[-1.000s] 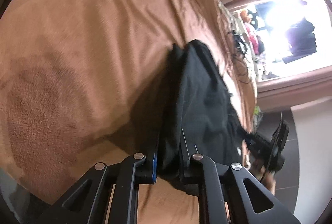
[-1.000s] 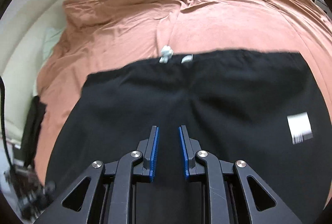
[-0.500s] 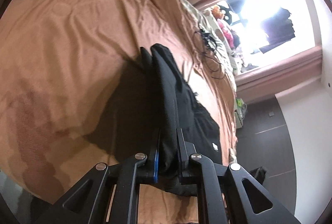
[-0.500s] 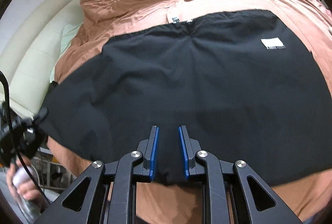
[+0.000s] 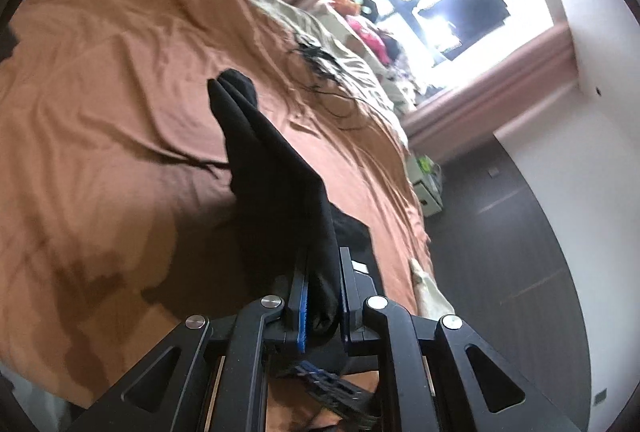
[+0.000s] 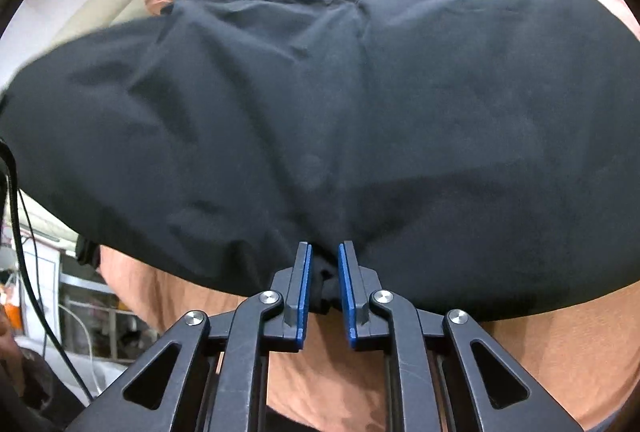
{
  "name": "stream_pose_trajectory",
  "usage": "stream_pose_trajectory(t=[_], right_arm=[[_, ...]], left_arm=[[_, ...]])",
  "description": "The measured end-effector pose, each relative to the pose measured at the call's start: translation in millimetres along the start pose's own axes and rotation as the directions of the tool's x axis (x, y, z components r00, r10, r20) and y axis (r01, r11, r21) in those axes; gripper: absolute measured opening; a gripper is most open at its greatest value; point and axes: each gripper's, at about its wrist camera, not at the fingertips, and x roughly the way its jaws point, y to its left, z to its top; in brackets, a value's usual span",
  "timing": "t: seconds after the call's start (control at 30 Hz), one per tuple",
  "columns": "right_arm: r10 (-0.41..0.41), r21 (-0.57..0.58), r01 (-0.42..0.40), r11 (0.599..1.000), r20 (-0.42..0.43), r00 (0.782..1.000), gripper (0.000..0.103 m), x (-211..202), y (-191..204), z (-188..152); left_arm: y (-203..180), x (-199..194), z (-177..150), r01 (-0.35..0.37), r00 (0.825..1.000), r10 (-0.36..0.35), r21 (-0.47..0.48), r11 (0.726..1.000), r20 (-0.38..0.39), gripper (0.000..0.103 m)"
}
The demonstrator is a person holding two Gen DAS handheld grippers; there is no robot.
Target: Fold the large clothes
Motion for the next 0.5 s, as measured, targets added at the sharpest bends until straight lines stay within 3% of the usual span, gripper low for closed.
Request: stream_pose_trajectory(t=[0.2,0.5], right_arm=[[0.073,0.021,-0.073,0.997,0.006,0.997,0.013,-17,-7,-1],[0.098,0.098,-0.117,0.988,0.180,0.979,0.013,-95,-51,-7]], left_arm=[[-45,17,-4,0.021,1.000,-0.019,0.085,0.996,-0.023,0.011],[-99,51,-18,0.035,0.996,-0.018,0.197,0.980,-0.091,0.011]])
